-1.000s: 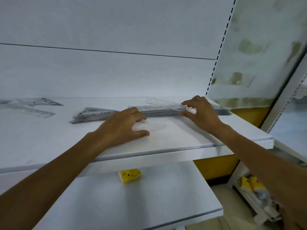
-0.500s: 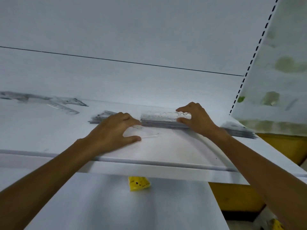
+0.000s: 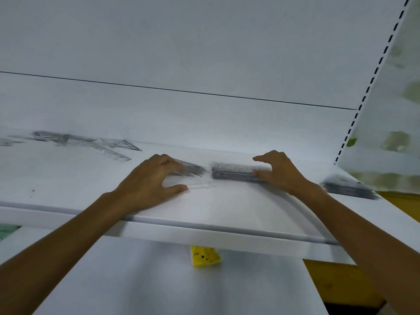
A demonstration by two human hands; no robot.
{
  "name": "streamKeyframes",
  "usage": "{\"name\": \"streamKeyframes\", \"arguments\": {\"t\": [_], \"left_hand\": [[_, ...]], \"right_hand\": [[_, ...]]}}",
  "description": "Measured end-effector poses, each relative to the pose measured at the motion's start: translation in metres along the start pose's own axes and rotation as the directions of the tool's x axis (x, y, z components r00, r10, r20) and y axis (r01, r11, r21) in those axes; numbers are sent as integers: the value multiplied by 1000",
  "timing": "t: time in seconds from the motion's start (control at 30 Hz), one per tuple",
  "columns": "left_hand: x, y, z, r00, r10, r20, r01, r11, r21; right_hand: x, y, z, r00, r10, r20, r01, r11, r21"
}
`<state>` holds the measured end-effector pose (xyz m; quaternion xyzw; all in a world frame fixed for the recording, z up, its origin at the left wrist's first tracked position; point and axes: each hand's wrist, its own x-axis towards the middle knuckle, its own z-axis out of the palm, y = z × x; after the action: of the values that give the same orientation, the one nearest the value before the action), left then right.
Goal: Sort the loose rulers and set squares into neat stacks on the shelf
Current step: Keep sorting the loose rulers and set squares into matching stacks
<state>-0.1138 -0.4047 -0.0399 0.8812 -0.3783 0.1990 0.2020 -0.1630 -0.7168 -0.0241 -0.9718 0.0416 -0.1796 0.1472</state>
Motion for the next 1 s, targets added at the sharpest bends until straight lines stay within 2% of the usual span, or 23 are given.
{"name": "streamKeyframes", "arguments": {"t": [0.1,0.17,0.3,0.37,0.67,1.0], "left_hand": [[10,-16,-12,998,-32,-47,32,999,-15],[21,-27,-20,994,-82,-71,76,993,-85],[43,-48,-25,988,-149,-39,143,980,-138],[52,-56,-22,990,-142,-13,139,984,-114],[69,-65,4,981,-86,175,111,985,-133],[76,-74,17,969,-120,216,154,977,-150]], "right_hand": [[-14,-22,3,982,-94,-166,96,995,1],[-25,-46,10,964,-161,-212,165,986,5],[-55,-103,36,983,-182,33,181,983,40],[-63,-128,49,973,-218,79,218,976,12],[-74,-154,60,976,-213,47,216,975,-60],[-75,-157,59,975,-218,54,221,972,-79]]}}
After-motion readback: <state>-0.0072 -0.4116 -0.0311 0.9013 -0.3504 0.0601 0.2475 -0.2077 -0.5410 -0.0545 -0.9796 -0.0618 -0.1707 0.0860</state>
